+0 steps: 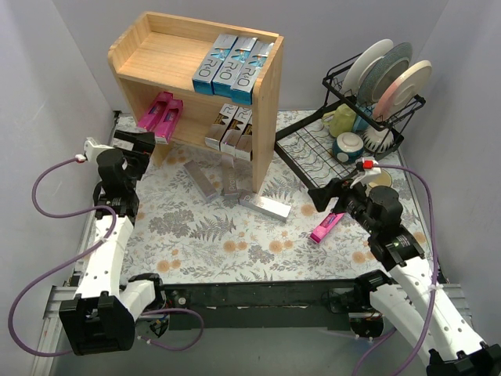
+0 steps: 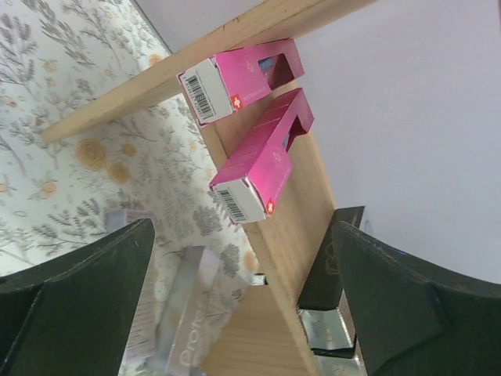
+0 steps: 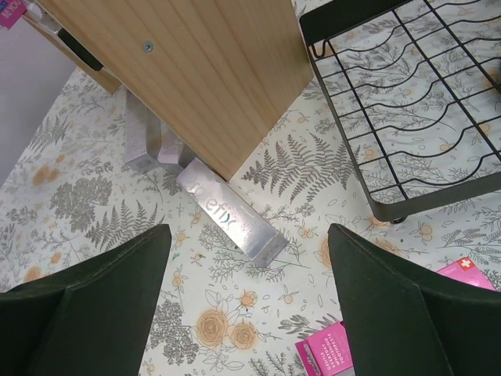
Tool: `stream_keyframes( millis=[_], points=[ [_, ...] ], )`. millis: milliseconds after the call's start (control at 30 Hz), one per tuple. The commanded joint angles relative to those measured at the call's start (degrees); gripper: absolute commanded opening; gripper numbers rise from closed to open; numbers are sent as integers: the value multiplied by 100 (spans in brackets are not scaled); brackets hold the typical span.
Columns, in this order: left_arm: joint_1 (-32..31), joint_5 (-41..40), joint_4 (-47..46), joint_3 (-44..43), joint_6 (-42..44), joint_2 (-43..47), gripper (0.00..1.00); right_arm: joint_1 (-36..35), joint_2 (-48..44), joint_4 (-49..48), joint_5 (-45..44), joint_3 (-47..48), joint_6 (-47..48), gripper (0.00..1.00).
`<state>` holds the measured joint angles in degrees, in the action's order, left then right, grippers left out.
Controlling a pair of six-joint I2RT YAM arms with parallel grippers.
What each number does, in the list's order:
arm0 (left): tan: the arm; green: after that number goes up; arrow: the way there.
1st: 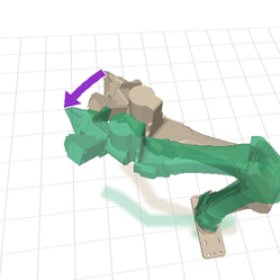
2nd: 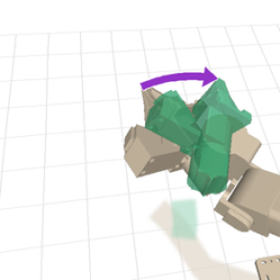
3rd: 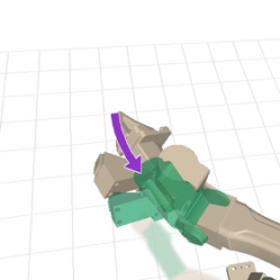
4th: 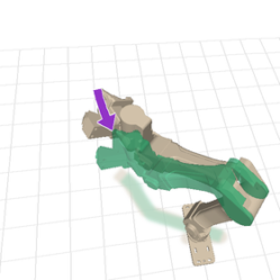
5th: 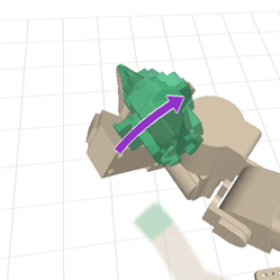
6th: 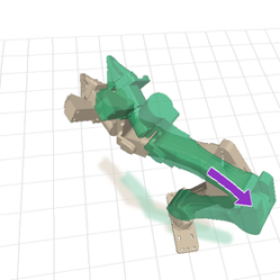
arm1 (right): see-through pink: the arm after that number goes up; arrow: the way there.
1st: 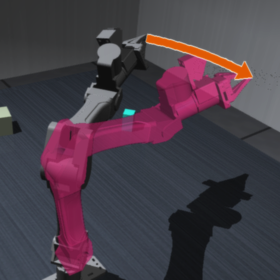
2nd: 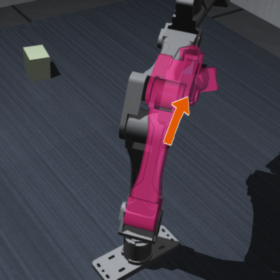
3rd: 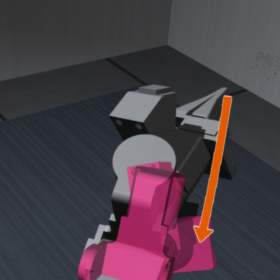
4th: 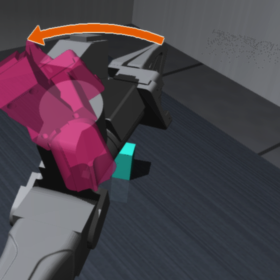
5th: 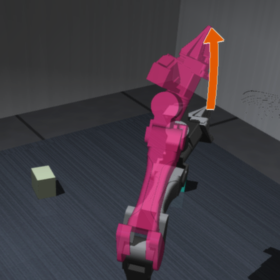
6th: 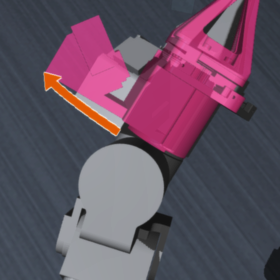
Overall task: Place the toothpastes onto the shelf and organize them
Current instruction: Adjust the toothpaste on the shelf.
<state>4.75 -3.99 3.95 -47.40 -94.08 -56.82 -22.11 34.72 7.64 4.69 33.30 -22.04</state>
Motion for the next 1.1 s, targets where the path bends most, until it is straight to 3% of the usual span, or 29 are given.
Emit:
stream_keyframes(
  millis=[0,67,233,533,800,1067],
  points=[
    [96,390,-789,187,-655,-171,97,22,-150,-43,32,80,156,89],
    [87,715,-1070,213,-734,-320,95,13,-176,-43,50,63,174,89],
    [96,812,-1598,336,-857,-558,84,-22,-220,-113,137,-7,174,89],
    [96,891,-2055,354,-1130,-1190,73,-13,-238,-105,173,-43,200,89],
    [96,891,-2258,450,-1226,-1358,55,-13,-185,-149,190,-87,174,88],
    [96,821,-2346,503,-1367,-1437,44,-22,-167,-140,199,-87,165,88]
  ],
)
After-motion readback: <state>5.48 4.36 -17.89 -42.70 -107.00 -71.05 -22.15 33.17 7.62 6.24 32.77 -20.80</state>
